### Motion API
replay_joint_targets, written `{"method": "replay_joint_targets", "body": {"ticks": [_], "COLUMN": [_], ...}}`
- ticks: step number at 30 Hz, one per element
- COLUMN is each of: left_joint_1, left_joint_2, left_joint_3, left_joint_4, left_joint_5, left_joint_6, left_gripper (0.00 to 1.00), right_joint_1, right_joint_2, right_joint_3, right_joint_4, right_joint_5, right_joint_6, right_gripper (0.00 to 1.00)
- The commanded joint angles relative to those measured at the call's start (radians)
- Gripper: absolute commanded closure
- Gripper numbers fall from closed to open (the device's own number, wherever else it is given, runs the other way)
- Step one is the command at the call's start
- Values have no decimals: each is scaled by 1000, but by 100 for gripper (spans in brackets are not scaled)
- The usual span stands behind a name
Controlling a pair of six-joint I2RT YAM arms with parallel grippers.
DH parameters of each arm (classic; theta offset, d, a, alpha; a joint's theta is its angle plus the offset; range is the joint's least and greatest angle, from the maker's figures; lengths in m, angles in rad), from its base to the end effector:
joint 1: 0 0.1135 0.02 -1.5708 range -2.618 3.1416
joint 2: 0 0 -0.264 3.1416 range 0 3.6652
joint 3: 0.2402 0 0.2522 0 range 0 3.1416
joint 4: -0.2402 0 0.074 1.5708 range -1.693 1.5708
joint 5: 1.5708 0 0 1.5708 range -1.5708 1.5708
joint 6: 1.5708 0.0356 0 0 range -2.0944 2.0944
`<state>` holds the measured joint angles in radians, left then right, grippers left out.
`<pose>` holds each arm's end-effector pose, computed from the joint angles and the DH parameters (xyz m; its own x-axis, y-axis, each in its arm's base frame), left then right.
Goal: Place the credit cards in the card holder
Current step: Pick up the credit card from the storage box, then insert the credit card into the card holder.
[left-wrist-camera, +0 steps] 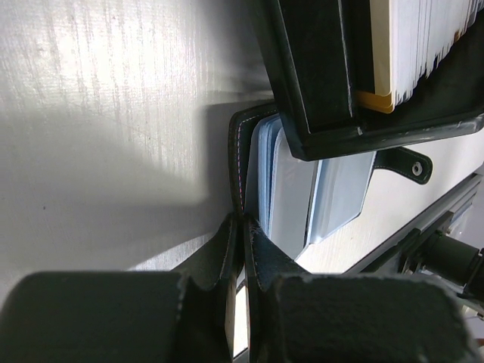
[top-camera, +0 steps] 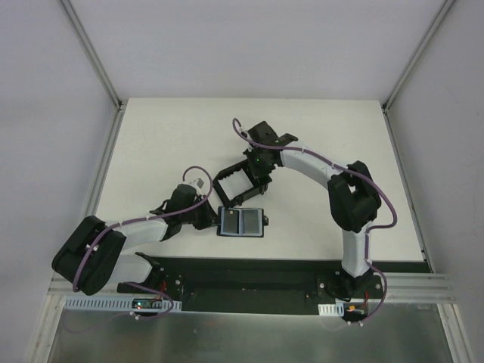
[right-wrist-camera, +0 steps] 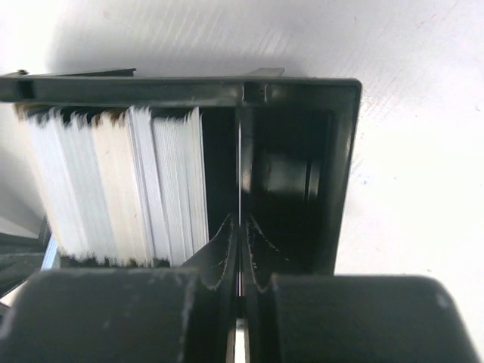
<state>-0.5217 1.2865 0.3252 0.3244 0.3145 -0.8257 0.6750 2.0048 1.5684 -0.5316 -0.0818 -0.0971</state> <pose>0.1871 -0.1202 0.1363 -0.8564 -0.3139 -0.4099 0.0886 0.6928 -0.7157 0.3420 0.2775 0.2137 -0.5762 -0.5850 -0.5708 -0.7182 0.6957 0.0120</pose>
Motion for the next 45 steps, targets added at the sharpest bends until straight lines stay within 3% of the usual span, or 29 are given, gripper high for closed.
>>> {"method": "replay_joint_targets", "body": {"ticks": [1,8,13,16,23,30,38,45], "left_joint_1": [9,9,9,9,9,9,9,9], "left_joint_2": [-27,-81,-118,-137,-206,-268,-322,-354], "left_joint_3": [-35,-66,-83,-87,-103,-112,-144,-147], "left_joint_4": [-24,-24,-24,-27,-36,-70,-65,-90], "left_joint_5": [-5,9,18,32,54,48,60,46], "left_joint_6": [16,-3,-24,-32,-56,-56,-15,16], "left_gripper": [100,100,100,100,100,100,100,100], "right_joint_1": [9,67,239,360,471,494,498,494], "right_joint_2": [-167,-371,-498,-503,-400,-334,-334,-319], "right_joint_3": [-16,-198,-437,-499,-535,-495,-496,-481], "right_joint_4": [-5,106,335,415,588,610,653,601], "right_joint_5": [36,76,206,327,412,425,335,317], "right_joint_6": [-16,86,313,396,539,550,531,542], "right_gripper": [100,99,100,100,100,100,100,100]}}
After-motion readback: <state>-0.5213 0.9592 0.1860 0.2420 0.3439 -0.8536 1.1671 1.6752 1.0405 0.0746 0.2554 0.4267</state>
